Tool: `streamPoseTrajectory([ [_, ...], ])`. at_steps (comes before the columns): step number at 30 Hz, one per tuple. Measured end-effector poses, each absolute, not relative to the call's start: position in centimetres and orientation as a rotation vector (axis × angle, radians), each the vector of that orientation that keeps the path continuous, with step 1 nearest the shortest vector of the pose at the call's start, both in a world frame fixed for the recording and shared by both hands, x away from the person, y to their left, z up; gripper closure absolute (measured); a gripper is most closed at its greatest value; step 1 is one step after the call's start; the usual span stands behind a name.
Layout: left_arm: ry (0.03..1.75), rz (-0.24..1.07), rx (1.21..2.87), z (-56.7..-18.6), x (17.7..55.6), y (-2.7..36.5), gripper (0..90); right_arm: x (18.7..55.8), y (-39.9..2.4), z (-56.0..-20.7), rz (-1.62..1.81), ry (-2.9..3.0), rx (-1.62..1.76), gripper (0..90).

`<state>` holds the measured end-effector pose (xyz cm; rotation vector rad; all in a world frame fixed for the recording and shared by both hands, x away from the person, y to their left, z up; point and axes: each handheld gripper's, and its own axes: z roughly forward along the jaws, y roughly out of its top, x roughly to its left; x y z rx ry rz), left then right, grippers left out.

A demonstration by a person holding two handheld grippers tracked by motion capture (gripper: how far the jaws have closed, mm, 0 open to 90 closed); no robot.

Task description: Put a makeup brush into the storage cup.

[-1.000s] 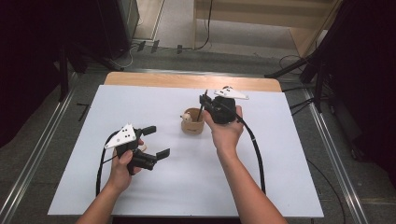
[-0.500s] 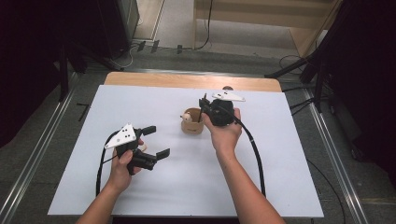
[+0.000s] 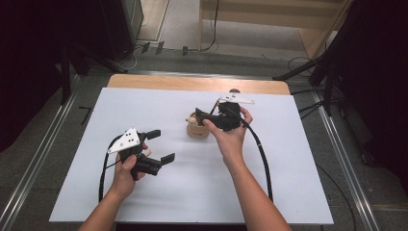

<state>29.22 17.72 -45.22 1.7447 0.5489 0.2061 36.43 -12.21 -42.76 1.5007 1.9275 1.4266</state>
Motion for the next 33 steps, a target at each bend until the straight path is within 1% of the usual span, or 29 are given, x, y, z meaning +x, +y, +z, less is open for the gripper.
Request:
streamPoseTrajectory([
  [4,0.549,0.205,1.743,-45.3,29.2,17.7,0.0,36.2,-12.8,-42.5,1.508,1.925,1.475,0.0],
  [9,0.554,0.206,1.741,-45.2,29.3,17.8,0.0,35.9,-13.0,-42.3,1.469,1.932,1.468,0.0],
  [15,0.560,0.210,1.736,-45.2,29.3,18.0,0.0,34.9,-13.6,-42.1,1.450,1.952,1.385,0.0],
  [33,0.573,0.215,1.744,-45.4,29.3,17.9,0.0,31.9,-16.8,-42.3,1.462,1.959,1.280,0.0],
])
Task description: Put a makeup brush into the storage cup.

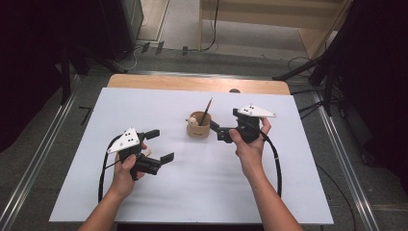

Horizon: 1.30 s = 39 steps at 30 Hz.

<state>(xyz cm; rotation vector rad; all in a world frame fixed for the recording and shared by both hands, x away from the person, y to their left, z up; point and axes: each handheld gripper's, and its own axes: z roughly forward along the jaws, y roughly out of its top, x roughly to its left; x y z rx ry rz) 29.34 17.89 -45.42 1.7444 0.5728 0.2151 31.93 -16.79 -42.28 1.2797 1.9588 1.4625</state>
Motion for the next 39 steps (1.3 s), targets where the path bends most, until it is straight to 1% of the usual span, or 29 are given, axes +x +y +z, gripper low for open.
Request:
streamPoseTrajectory([
  [9,0.601,0.244,1.745,-45.3,29.6,18.5,0.0,30.5,-19.6,-42.1,1.454,1.931,1.250,0.0],
  [16,0.653,0.289,1.751,-45.4,30.0,19.3,0.0,29.2,-21.8,-42.7,1.447,1.940,1.234,0.0],
  [29,0.681,0.336,1.762,-45.0,29.6,19.8,0.0,26.6,-25.7,-43.7,1.450,1.903,1.214,0.0],
  [39,0.723,0.357,1.812,-45.1,29.6,20.5,0.0,24.6,-27.3,-44.9,1.440,1.893,1.180,0.0],
])
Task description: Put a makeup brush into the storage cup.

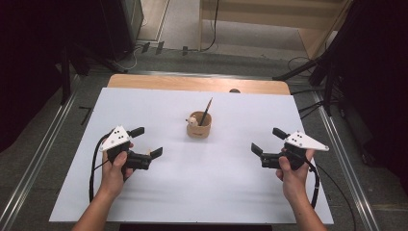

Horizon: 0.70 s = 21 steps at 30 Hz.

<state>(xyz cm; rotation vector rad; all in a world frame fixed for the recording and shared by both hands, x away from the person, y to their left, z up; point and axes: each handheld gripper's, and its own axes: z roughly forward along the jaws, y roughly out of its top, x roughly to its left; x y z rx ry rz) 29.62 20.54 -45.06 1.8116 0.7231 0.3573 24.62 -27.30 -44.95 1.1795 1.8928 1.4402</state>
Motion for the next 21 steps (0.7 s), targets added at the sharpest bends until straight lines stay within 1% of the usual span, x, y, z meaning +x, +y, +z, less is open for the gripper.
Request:
streamPoseTrajectory([
  [9,0.773,0.370,1.875,-44.4,29.5,21.3,0.0,23.1,-28.2,-46.1,1.439,1.882,1.184,0.0],
  [21,0.817,0.403,2.059,-43.9,29.4,21.4,0.0,21.8,-29.2,-47.1,1.467,1.875,1.146,0.0],
])
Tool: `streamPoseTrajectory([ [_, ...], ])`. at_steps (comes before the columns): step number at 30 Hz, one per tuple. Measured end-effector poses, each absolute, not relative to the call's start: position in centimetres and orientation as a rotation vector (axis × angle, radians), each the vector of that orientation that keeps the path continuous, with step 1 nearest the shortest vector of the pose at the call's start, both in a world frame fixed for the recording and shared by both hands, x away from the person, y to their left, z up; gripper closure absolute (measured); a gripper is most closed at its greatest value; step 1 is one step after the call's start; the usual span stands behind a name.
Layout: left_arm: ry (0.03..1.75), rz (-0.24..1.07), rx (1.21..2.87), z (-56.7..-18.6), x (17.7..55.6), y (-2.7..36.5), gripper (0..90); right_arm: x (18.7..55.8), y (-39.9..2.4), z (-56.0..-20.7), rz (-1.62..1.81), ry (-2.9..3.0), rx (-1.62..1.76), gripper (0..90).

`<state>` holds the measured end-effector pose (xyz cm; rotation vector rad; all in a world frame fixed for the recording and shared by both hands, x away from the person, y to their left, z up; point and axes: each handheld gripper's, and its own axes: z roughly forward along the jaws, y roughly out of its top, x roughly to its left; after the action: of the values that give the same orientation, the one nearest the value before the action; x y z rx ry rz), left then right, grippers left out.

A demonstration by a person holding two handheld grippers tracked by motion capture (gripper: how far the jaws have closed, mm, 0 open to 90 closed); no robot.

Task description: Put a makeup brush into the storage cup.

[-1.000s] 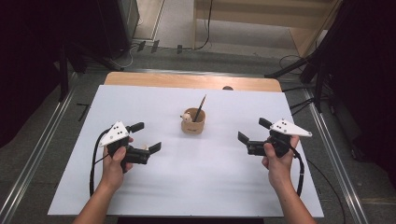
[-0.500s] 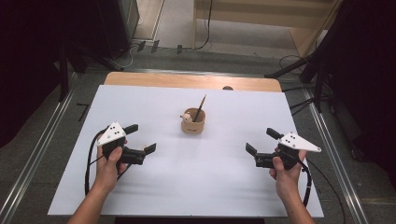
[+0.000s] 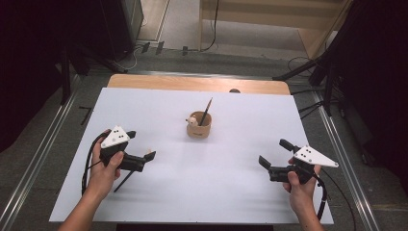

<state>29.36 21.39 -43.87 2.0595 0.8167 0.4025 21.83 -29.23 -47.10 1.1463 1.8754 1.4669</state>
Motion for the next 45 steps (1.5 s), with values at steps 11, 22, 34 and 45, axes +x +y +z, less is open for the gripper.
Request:
streamPoseTrajectory([
  [11,0.899,0.312,2.212,-44.3,30.3,21.4,0.3,21.7,-29.2,-47.6,1.448,1.880,1.150,0.0],
  [22,0.990,0.264,2.329,-45.0,30.9,21.1,0.3,22.0,-28.9,-47.9,1.435,1.898,1.146,0.0],
  [34,1.057,0.278,2.428,-45.4,31.1,20.3,0.4,22.0,-28.8,-48.0,1.422,1.909,1.154,0.0],
  [45,1.099,0.307,2.490,-45.5,31.3,20.2,0.5,22.1,-28.5,-48.1,1.394,1.925,1.142,0.0],
])
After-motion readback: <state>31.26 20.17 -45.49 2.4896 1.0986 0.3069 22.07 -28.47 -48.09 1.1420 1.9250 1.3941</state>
